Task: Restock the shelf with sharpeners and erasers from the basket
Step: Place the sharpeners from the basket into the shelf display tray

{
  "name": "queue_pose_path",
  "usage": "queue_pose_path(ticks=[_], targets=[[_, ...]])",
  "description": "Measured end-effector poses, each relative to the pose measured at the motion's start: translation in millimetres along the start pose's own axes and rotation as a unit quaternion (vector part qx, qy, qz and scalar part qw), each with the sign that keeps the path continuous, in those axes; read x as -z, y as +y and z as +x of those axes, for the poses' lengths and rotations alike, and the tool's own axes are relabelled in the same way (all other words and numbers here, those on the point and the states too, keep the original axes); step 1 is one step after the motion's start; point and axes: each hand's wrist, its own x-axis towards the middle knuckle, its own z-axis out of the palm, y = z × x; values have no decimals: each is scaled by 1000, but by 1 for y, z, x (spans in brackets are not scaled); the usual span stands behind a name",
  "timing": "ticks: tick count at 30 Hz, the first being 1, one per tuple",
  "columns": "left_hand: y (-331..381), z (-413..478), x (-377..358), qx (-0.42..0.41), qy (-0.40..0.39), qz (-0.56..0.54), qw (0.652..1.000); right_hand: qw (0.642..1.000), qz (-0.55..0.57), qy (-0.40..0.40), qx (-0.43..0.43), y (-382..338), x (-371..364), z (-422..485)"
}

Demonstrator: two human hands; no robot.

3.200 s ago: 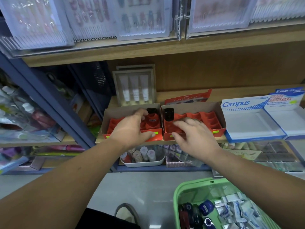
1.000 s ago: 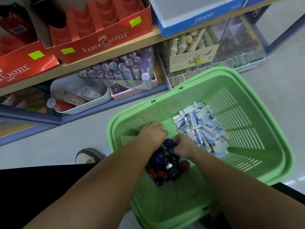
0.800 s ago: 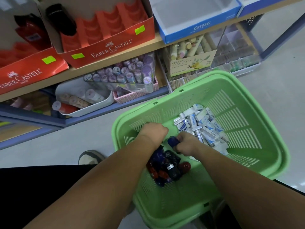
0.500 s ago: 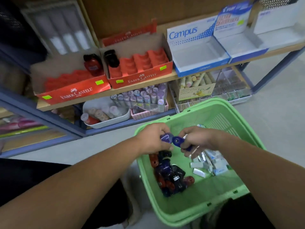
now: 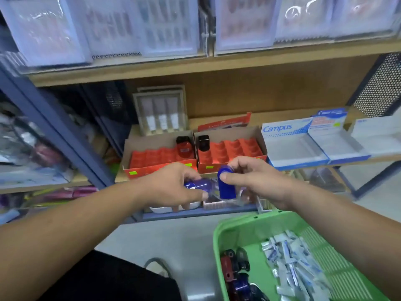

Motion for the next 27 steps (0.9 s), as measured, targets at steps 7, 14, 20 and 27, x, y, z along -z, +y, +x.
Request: queue_pose_path(ticks=[7, 14, 20, 27], targets=[[-49, 22, 79, 58, 233, 6, 971, 989, 84, 101, 69, -28, -40, 53], [-73, 57, 78, 42, 299, -64, 951, 972, 119, 195, 59, -13, -39, 71], [-83, 57, 76, 70, 315, -70, 944, 958, 194, 206, 38, -7, -43, 82], [-80, 59, 73, 29, 279, -113, 953, 932, 231, 277, 43, 2, -34, 93]])
